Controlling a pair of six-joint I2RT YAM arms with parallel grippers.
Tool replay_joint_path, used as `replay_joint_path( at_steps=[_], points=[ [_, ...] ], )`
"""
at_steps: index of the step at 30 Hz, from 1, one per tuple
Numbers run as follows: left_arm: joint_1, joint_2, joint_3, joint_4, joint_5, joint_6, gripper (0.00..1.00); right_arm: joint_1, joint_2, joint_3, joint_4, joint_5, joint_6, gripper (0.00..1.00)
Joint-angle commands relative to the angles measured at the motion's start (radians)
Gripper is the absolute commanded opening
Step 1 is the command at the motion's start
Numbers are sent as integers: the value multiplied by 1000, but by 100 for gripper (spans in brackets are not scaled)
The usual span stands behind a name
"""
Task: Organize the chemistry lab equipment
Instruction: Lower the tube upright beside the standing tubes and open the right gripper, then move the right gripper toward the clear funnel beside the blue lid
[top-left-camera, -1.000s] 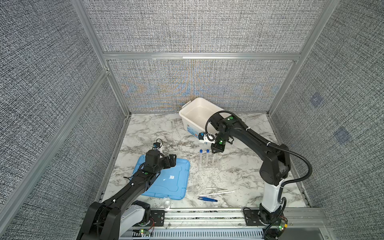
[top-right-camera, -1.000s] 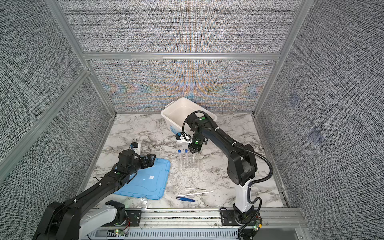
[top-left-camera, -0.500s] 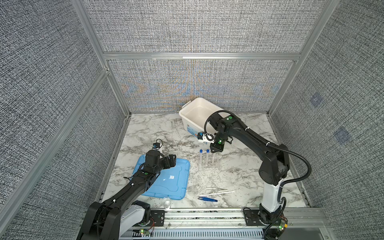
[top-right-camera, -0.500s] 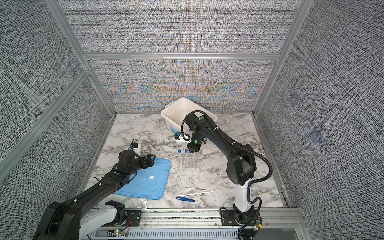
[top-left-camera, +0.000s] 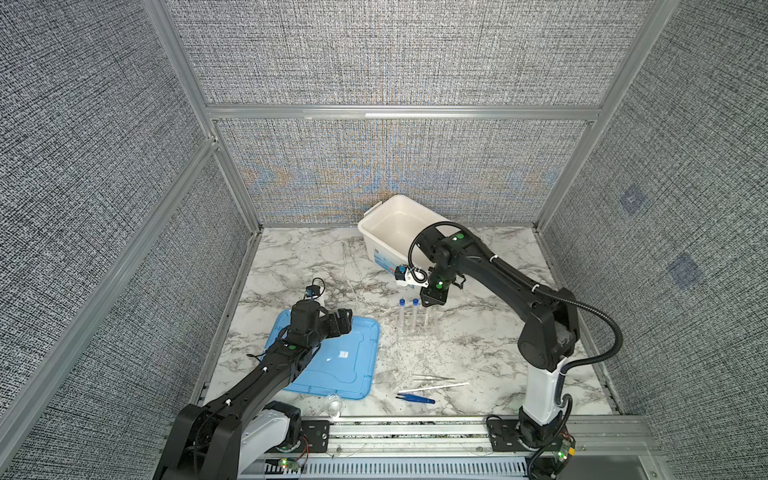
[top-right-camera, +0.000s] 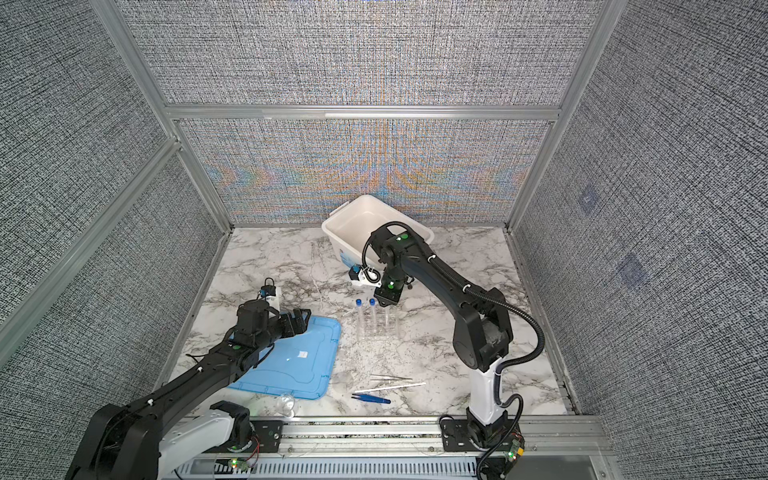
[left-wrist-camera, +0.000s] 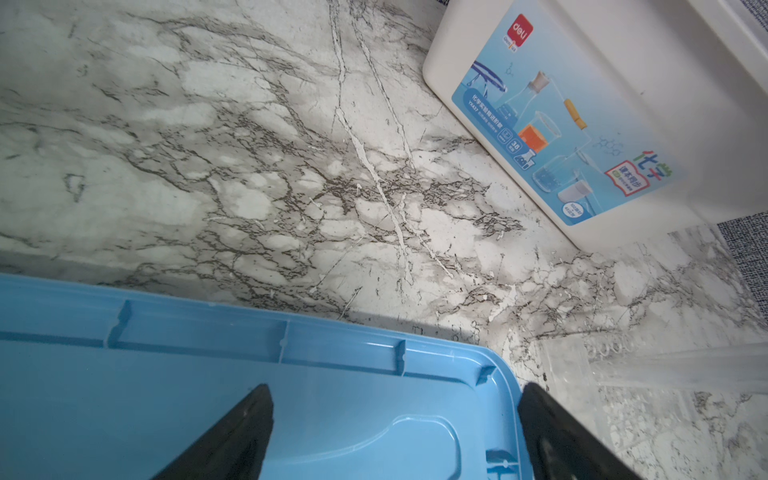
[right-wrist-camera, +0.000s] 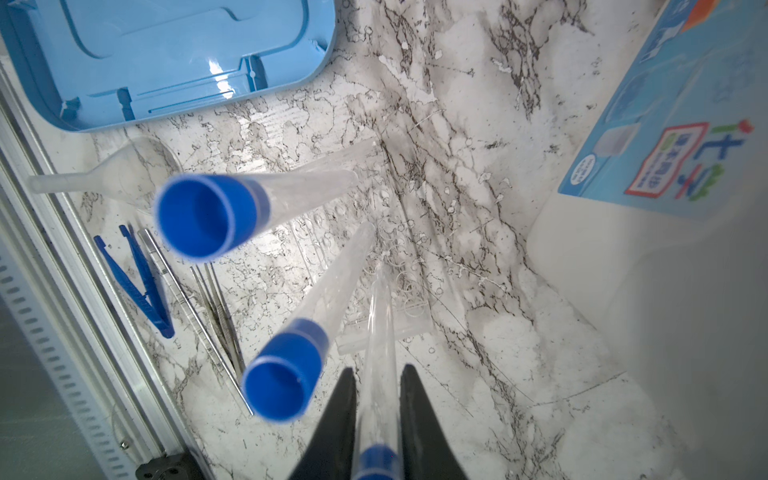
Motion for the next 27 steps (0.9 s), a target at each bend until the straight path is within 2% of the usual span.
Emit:
replay_joint_path(
  at_steps=[1,9,16,24,27],
  points=[
    [0,-3,3,-10,4,7,93,0,-9,-5,-17,1,4,21],
    [1,-3,3,-9,2,8,93,-3,-31,-4,-5,6,5,34],
    [0,-3,2,-9,-9,16,93,-24,-110,-21,40,-29,27,40],
    [-6,-10,4,-2,-13,55,91,-32,-274,-154,261,-54,134,44],
    [-38,-45,6,-6,-54,78,90,-32,-349,-205,351,-45,172,46]
  ],
)
